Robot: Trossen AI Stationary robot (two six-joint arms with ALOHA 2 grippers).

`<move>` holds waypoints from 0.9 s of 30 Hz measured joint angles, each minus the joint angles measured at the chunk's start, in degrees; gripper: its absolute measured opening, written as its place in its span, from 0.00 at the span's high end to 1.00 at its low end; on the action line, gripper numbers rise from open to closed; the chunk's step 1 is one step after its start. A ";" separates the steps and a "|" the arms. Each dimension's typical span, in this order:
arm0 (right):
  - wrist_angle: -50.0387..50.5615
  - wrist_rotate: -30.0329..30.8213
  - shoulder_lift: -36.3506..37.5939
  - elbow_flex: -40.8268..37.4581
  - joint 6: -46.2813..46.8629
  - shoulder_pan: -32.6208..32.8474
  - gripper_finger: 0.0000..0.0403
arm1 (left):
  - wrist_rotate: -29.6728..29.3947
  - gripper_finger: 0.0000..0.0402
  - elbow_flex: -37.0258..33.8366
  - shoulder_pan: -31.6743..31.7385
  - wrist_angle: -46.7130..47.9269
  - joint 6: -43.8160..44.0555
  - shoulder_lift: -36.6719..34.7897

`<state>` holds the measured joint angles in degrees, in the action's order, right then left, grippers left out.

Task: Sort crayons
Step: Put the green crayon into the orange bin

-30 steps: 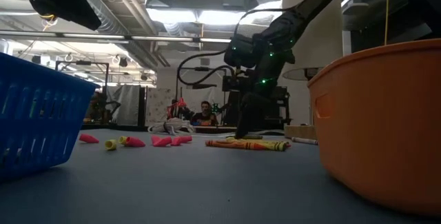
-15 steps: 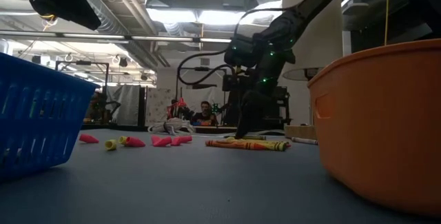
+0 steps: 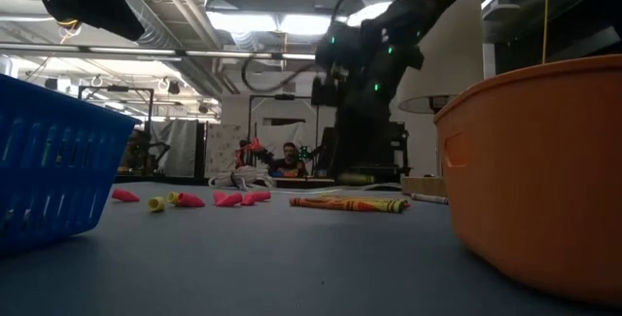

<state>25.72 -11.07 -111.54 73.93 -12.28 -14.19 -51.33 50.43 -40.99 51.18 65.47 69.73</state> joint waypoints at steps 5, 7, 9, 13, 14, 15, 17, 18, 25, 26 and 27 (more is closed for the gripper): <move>1.85 -3.70 3.60 0.05 3.68 4.16 0.96 | -0.30 0.79 0.00 0.00 0.02 -0.04 0.00; 1.79 -5.89 5.41 0.05 6.54 6.38 0.97 | -0.60 0.79 0.00 0.00 0.00 -0.04 0.00; 1.58 -7.97 7.05 0.09 9.39 8.75 0.98 | -1.00 0.79 0.00 -0.02 -0.13 -0.08 0.00; 1.51 -9.46 10.09 0.11 14.16 14.11 0.98 | -2.80 0.79 0.00 0.00 -0.92 -0.15 0.00; 1.53 -9.49 10.82 0.13 15.28 15.59 0.97 | -3.31 0.79 0.00 0.00 -0.98 -0.15 0.00; 1.46 -9.48 11.30 0.16 16.40 17.16 0.97 | -3.80 0.79 0.00 -0.02 -0.98 -0.15 0.00; 1.39 -9.52 11.81 0.20 18.49 20.45 0.96 | -4.52 0.79 0.00 0.00 -1.10 -0.17 0.00; 1.43 -9.53 11.87 0.20 19.81 22.11 0.96 | -4.92 0.79 0.00 0.00 -1.13 -0.17 0.00; 1.46 -8.23 11.97 0.20 28.27 33.42 0.96 | -5.14 0.79 0.00 0.00 -1.59 -0.17 0.00; 1.46 -7.64 11.97 0.20 29.53 34.99 0.96 | -5.14 0.79 0.00 0.00 -1.80 -0.17 0.00; 1.46 -6.48 11.97 0.20 30.50 36.49 0.95 | -5.14 0.79 0.00 0.00 -2.15 -0.17 0.00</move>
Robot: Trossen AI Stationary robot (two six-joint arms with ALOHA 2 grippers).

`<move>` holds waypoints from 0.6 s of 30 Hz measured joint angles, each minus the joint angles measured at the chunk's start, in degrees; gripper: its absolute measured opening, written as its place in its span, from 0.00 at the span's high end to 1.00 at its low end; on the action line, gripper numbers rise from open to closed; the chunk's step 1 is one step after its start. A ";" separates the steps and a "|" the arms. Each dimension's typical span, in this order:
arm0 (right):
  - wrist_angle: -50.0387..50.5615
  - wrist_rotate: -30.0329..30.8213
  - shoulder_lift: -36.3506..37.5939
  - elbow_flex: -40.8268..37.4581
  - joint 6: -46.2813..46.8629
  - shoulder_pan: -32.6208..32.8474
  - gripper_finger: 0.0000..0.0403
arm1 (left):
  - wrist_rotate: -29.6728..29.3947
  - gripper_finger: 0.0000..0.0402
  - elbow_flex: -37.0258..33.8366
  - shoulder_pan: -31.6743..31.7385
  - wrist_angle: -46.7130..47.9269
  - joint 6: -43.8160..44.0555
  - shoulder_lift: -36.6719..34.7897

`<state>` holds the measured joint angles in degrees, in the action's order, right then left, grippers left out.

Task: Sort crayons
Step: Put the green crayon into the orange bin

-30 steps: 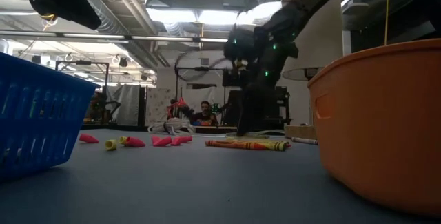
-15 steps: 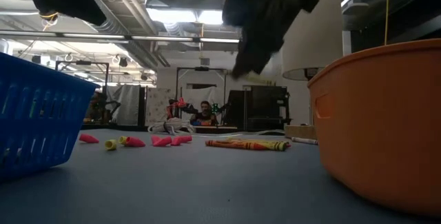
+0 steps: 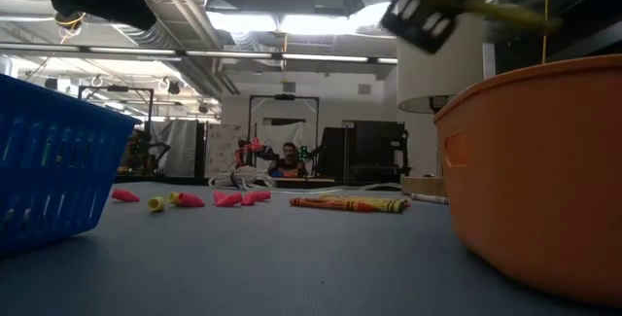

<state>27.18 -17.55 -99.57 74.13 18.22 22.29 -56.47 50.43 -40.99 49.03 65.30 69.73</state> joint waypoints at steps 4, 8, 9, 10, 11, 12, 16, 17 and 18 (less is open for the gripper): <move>0.54 5.95 0.00 0.00 2.59 5.64 0.95 | -0.27 0.79 0.00 0.00 -2.43 -1.23 0.01; 2.80 11.83 0.00 0.00 5.91 10.03 0.95 | -2.48 0.78 0.00 0.00 -9.90 -9.70 1.47; 3.25 12.61 0.00 0.00 6.69 10.88 0.95 | -2.59 0.78 0.00 0.17 -12.32 -12.07 1.96; 3.51 13.16 0.00 0.00 7.09 11.64 0.95 | -2.60 0.78 0.00 0.51 -14.93 -14.51 2.61; 3.56 13.49 0.02 0.00 7.29 12.32 0.95 | -2.52 0.78 0.00 0.91 -17.36 -16.80 3.36; 3.54 13.57 0.02 0.00 7.39 12.94 0.95 | -2.38 0.78 0.00 1.25 -19.64 -18.89 4.19; 3.56 15.63 0.02 0.02 7.50 14.75 0.95 | 0.41 0.78 0.00 3.46 -29.39 -27.38 7.81; 3.60 16.32 0.02 0.02 7.51 15.05 0.95 | 1.73 0.78 0.00 4.18 -31.80 -29.38 8.81; 3.70 16.83 0.02 0.02 7.51 15.32 0.95 | 3.24 0.78 0.00 5.01 -34.24 -31.20 9.80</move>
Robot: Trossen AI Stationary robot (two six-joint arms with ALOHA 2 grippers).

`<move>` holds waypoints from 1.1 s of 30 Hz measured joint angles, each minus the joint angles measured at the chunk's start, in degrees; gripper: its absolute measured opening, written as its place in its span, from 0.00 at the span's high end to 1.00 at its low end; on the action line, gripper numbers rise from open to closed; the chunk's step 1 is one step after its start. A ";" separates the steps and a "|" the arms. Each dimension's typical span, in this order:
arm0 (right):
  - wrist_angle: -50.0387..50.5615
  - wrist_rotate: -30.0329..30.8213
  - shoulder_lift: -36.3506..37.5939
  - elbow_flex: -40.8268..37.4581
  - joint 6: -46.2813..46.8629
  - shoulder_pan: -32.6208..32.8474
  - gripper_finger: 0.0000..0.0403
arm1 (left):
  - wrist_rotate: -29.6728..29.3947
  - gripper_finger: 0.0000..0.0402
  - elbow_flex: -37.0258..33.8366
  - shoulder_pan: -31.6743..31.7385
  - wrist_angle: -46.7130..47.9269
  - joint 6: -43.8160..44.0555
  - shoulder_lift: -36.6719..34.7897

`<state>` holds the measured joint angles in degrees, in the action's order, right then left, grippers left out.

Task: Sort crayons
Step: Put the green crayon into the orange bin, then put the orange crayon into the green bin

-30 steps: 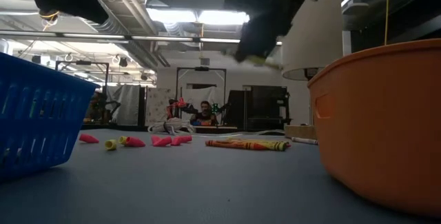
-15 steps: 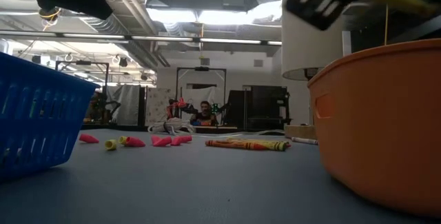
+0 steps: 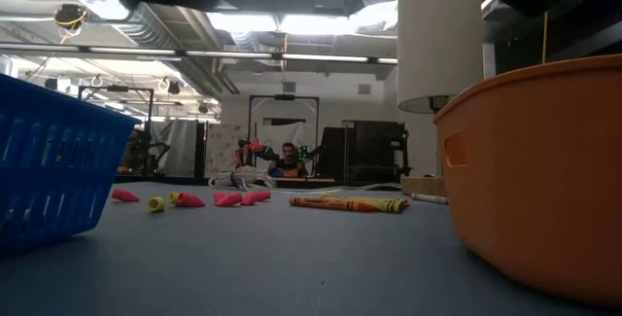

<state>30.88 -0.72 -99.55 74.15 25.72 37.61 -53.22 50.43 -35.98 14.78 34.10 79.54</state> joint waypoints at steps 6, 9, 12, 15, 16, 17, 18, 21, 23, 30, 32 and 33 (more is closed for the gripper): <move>1.17 0.29 0.00 0.00 0.92 -0.09 0.95 | 12.01 0.78 0.00 5.40 -13.96 -9.62 5.74; 1.15 0.29 0.02 0.00 1.04 -0.11 0.95 | 19.15 0.78 0.00 8.40 -20.59 -13.84 8.12; 1.21 0.24 0.02 0.00 1.04 -0.11 0.94 | 26.00 0.78 -0.01 11.45 -26.40 -17.14 10.23; 1.20 0.20 0.02 0.00 1.04 -0.11 0.88 | 32.26 0.78 0.00 14.69 -30.90 -19.09 12.12; 1.22 0.18 0.02 0.00 1.04 -0.11 0.85 | 34.07 0.78 0.00 15.66 -31.72 -19.48 12.74; 1.23 0.18 0.02 0.00 1.04 -0.11 0.82 | 35.64 0.78 0.00 16.64 -32.49 -19.67 13.36; 1.26 0.20 0.02 0.00 1.04 -0.11 0.79 | 36.94 0.78 0.00 17.58 -33.24 -19.73 13.97; 1.24 0.27 0.03 0.00 1.02 -0.14 0.71 | 39.87 0.78 0.00 20.22 -34.32 -19.83 15.67; 1.23 0.27 0.04 0.01 1.02 -0.14 0.67 | 41.18 0.78 0.00 21.99 -34.32 -21.00 16.98; 1.24 0.29 0.04 0.02 1.02 -0.14 0.64 | 44.55 0.79 -0.02 26.48 -33.53 -24.33 21.99; 1.25 0.29 0.04 0.02 1.00 -0.14 0.64 | 45.60 0.79 -0.02 27.49 -33.45 -24.37 23.28; 1.24 0.29 0.04 0.02 1.02 -0.14 0.64 | 46.06 0.79 -0.02 27.95 -33.33 -24.37 23.66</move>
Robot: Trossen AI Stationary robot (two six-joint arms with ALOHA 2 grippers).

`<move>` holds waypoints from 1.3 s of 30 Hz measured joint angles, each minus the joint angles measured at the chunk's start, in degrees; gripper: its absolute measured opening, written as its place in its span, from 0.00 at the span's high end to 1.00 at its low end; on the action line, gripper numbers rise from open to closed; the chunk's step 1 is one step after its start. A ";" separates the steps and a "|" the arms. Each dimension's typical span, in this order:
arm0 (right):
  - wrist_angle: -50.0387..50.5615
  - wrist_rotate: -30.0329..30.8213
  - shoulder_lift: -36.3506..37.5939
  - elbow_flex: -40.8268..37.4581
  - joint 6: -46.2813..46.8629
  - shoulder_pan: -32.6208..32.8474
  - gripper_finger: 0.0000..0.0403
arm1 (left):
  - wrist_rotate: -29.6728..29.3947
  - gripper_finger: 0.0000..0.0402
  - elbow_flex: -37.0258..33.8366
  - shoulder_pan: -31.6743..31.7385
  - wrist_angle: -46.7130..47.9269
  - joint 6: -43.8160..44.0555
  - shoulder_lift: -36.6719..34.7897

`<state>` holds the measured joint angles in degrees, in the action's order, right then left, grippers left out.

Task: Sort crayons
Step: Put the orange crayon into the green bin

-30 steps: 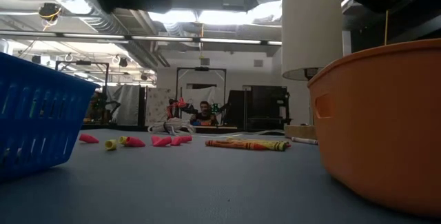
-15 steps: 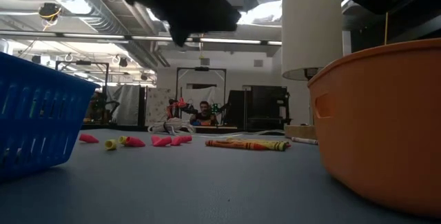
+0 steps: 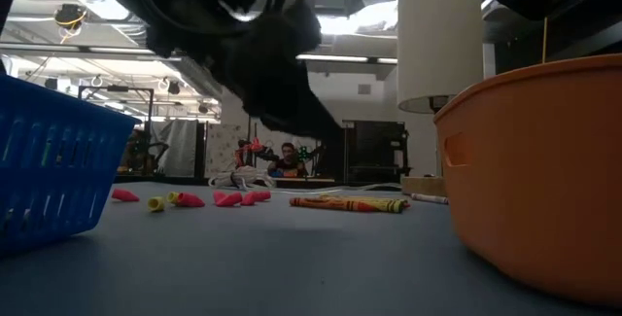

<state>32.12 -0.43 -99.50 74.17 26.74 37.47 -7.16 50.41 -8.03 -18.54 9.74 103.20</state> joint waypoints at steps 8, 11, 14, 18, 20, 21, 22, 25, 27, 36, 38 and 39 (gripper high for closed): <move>-0.04 0.01 0.00 0.02 -0.02 0.00 0.63 | 0.94 0.79 0.00 2.57 5.60 -0.19 1.53; -0.04 0.00 0.00 0.02 -0.02 0.00 0.63 | 0.94 0.79 0.00 3.00 8.76 -1.91 1.53; -0.07 0.02 0.00 0.02 -0.02 0.00 0.63 | 0.94 0.79 0.00 3.06 10.22 -3.06 1.53; -0.07 0.02 0.00 0.02 -0.02 0.00 0.63 | 0.95 0.79 0.00 3.04 10.44 -5.78 1.53; -0.08 0.02 0.00 0.02 -0.02 0.00 0.63 | 0.94 0.79 0.00 3.04 10.47 -6.38 1.53; -0.07 0.02 0.00 0.02 -0.02 0.00 0.63 | 0.94 0.79 0.00 3.04 10.46 -6.56 1.53; -0.07 0.02 0.00 0.02 -0.02 0.00 0.63 | 0.94 0.79 0.00 3.04 10.44 -6.97 1.53; -0.08 0.02 0.00 0.02 -0.02 0.00 0.63 | 0.94 0.79 0.00 3.04 10.47 -7.99 1.53; -0.08 0.02 0.00 0.02 -0.02 0.00 0.63 | 0.94 0.79 0.00 3.04 10.44 -8.49 1.53; -0.28 0.04 0.00 0.02 -0.03 0.00 0.63 | 2.11 0.79 0.04 3.04 11.27 -8.97 3.99; -0.32 0.03 0.00 0.02 -0.02 0.00 0.63 | 2.19 0.79 0.07 3.04 11.17 -8.96 4.48; -0.34 0.03 0.00 0.02 -0.03 0.00 0.63 | 2.19 0.79 0.07 3.04 11.14 -8.96 4.74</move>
<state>31.78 -0.39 -99.50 74.19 26.72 37.47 -4.97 50.48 -4.99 -7.40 0.78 107.94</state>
